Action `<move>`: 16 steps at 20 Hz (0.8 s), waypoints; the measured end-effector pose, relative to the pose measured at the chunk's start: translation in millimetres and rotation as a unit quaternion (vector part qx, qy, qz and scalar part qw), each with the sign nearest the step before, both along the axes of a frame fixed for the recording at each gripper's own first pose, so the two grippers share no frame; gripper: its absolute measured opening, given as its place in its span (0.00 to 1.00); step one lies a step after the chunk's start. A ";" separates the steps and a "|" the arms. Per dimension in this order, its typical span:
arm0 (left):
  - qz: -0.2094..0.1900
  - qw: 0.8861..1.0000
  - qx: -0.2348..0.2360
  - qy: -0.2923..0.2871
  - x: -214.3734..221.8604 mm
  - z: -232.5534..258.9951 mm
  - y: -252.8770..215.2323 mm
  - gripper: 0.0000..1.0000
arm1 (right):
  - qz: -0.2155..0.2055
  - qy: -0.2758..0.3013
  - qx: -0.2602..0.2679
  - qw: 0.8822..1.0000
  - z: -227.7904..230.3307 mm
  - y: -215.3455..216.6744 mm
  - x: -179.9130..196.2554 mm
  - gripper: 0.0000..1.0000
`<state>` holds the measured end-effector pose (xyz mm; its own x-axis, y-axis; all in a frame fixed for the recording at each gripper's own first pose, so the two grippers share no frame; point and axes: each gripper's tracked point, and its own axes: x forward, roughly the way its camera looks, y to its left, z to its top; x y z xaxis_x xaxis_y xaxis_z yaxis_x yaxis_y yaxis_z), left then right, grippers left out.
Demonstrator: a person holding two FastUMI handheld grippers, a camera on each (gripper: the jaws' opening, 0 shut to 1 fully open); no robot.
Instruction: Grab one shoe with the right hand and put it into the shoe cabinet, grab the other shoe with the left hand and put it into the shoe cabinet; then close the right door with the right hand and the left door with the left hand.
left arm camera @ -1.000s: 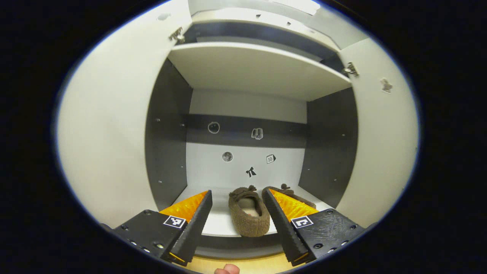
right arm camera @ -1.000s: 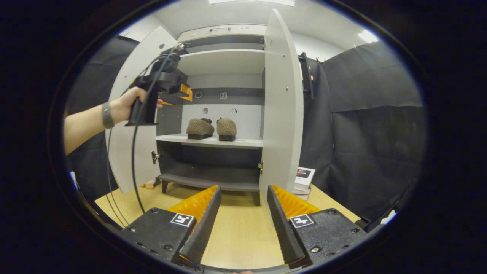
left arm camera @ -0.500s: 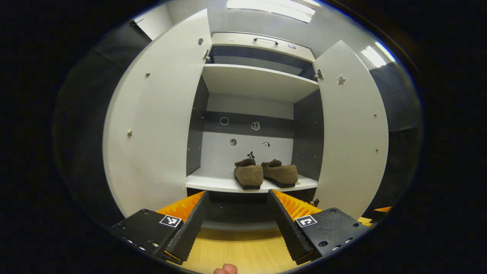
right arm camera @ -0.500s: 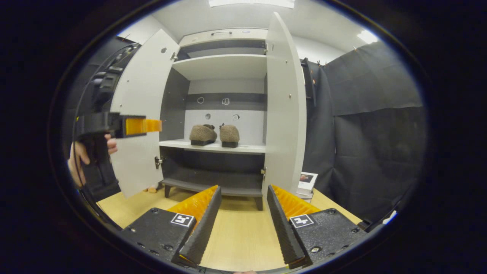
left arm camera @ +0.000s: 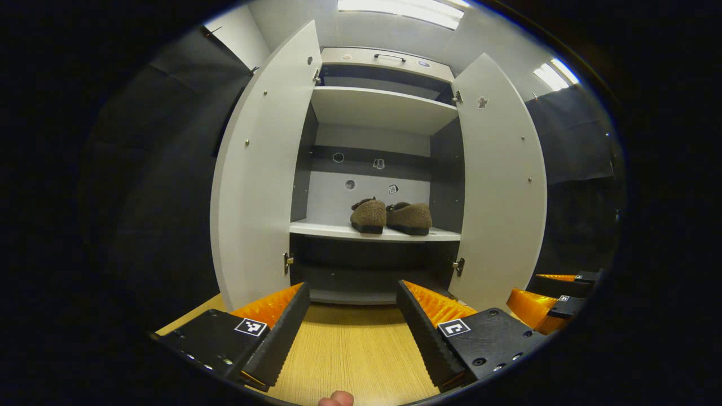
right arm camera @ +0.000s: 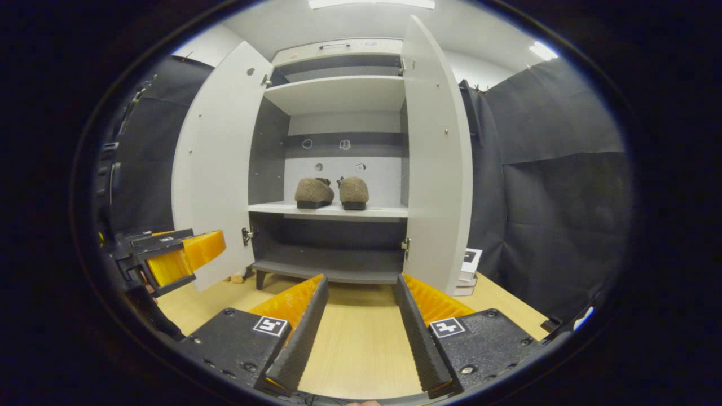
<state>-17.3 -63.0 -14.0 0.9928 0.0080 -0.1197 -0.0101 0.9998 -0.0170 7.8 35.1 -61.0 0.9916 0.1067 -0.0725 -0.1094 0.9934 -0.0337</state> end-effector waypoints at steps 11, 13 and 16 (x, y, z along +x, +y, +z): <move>-0.015 1.000 0.009 0.018 -23.4 -14.8 -7.8 0.94 | -0.028 -0.089 0.020 0.995 109.3 -46.3 -17.3 0.78; -0.023 1.000 0.013 0.015 -23.7 -12.8 -13.0 0.94 | -0.046 -0.121 0.014 0.991 158.0 -78.3 -13.9 0.80; -0.033 0.999 0.018 0.013 -25.9 -13.5 -20.2 0.94 | -0.081 -0.147 0.024 0.986 216.8 -129.6 -4.6 0.88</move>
